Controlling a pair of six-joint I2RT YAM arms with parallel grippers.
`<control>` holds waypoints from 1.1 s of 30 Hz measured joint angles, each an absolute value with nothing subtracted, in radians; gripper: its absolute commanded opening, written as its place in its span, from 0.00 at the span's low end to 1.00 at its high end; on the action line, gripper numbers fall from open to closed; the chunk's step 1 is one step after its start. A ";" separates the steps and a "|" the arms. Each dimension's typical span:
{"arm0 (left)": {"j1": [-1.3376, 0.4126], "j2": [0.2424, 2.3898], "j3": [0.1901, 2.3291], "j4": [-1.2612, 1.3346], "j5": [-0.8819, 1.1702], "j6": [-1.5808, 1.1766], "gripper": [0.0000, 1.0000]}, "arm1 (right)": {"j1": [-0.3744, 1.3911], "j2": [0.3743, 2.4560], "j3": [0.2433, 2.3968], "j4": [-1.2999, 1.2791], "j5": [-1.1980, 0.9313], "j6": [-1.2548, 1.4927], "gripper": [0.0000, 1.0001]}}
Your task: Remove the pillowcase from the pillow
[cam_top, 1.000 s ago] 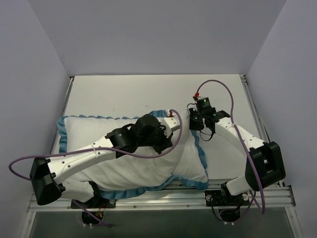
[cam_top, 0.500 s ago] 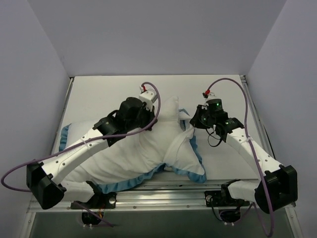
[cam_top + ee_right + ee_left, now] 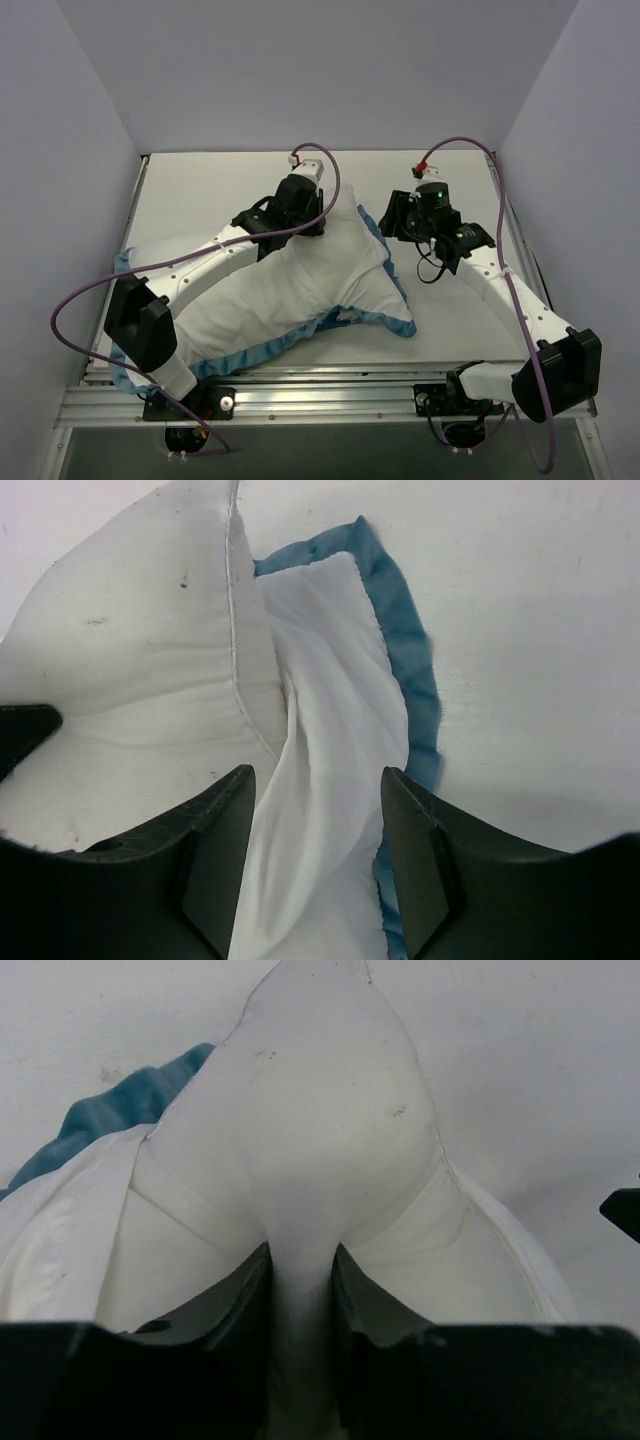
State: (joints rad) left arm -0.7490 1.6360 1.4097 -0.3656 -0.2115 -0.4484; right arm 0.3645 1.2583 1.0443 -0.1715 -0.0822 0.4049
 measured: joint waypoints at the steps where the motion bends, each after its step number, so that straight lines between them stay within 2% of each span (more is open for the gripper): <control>1: -0.745 1.638 1.410 -0.363 -0.207 -0.460 0.49 | 0.369 1.258 1.050 -0.176 -0.067 0.406 0.52; 2: -0.744 1.638 1.410 -0.360 -0.201 -0.469 0.60 | 0.378 1.253 1.052 -0.181 -0.047 0.411 0.53; 3: -0.745 1.634 1.410 -0.355 -0.196 -0.476 0.76 | 0.385 1.246 1.052 -0.190 -0.031 0.413 0.54; 5: -0.754 1.622 1.410 -0.357 -0.193 -0.476 0.87 | 0.403 1.226 1.050 -0.207 -0.003 0.422 0.56; 7: -0.778 1.600 1.410 -0.370 -0.200 -0.455 0.93 | 0.422 1.189 1.034 -0.208 0.015 0.436 0.60; 10: -0.851 1.558 1.415 -0.406 -0.233 -0.373 0.94 | 0.451 1.113 0.984 -0.212 0.040 0.466 0.64; 15: -0.986 1.496 1.411 -0.443 -0.258 -0.230 0.93 | 0.507 1.001 0.888 -0.224 0.075 0.541 0.64; 21: -0.971 1.507 1.372 -0.470 -0.259 -0.179 0.91 | 0.553 0.936 0.802 -0.229 0.087 0.634 0.64; 24: -0.953 1.552 1.358 -0.467 -0.255 -0.180 0.84 | 0.572 0.931 0.781 -0.228 0.091 0.673 0.64; 26: -0.938 1.578 1.349 -0.463 -0.244 -0.184 0.75 | 0.585 0.935 0.778 -0.226 0.093 0.690 0.65; 27: -0.929 1.588 1.346 -0.456 -0.233 -0.189 0.63 | 0.594 0.940 0.778 -0.220 0.095 0.697 0.65; 30: -0.905 1.602 1.330 -0.427 -0.208 -0.210 0.39 | 0.633 0.973 0.779 -0.197 0.098 0.711 0.65; 31: -0.900 1.602 1.327 -0.419 -0.199 -0.212 0.23 | 0.648 0.988 0.780 -0.191 0.099 0.714 0.65; 33: -0.894 1.602 1.325 -0.405 -0.189 -0.228 0.13 | 0.683 1.021 0.786 -0.189 0.111 0.722 0.64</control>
State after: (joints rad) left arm -0.8936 1.6020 1.3254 -0.4053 -0.1894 -0.2276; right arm 0.6827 1.0210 0.7856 -0.1886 0.1112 0.7219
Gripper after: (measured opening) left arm 0.226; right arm 0.646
